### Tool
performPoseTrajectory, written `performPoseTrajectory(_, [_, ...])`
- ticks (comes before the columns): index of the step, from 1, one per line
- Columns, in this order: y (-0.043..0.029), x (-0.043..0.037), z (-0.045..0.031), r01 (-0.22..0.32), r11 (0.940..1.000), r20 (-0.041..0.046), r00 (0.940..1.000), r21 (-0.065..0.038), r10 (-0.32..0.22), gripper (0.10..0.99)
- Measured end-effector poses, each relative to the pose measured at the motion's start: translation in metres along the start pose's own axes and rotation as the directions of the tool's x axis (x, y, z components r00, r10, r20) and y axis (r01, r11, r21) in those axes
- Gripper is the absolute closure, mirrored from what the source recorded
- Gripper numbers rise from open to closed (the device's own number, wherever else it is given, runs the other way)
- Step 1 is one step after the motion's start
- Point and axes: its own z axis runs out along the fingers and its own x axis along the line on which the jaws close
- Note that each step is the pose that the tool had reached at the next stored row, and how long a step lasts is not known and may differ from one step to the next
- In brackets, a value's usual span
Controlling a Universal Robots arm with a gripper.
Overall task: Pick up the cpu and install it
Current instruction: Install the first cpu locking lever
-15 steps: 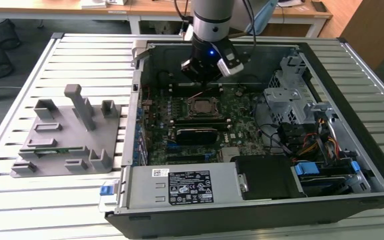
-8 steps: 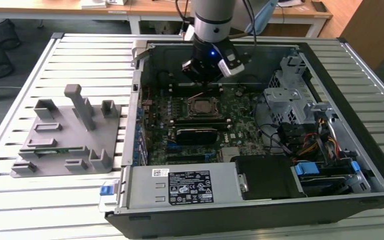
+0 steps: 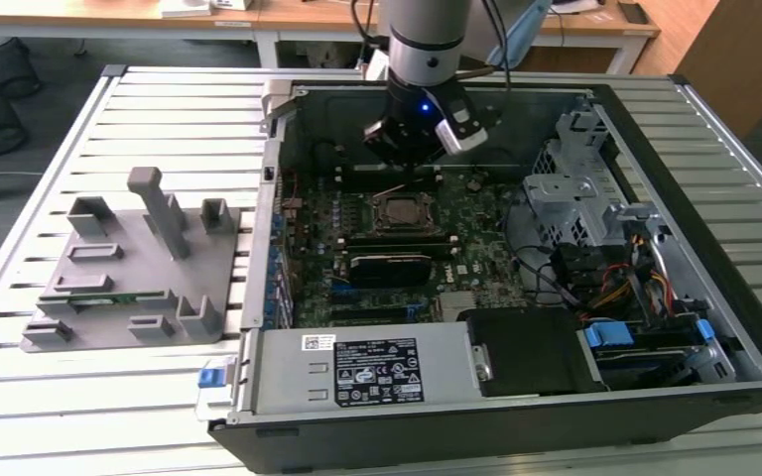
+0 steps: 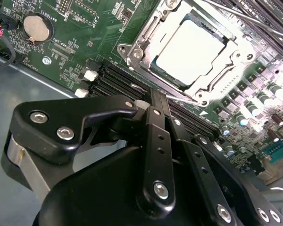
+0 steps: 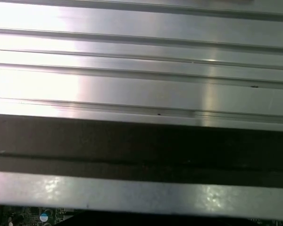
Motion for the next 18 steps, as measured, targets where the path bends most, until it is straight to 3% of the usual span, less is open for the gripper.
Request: performPoseTrajectory(18, [-0.0008,-0.0032,0.0106,-0.016,0.9999,0.0009,0.9999,0.000,0.016,0.980])
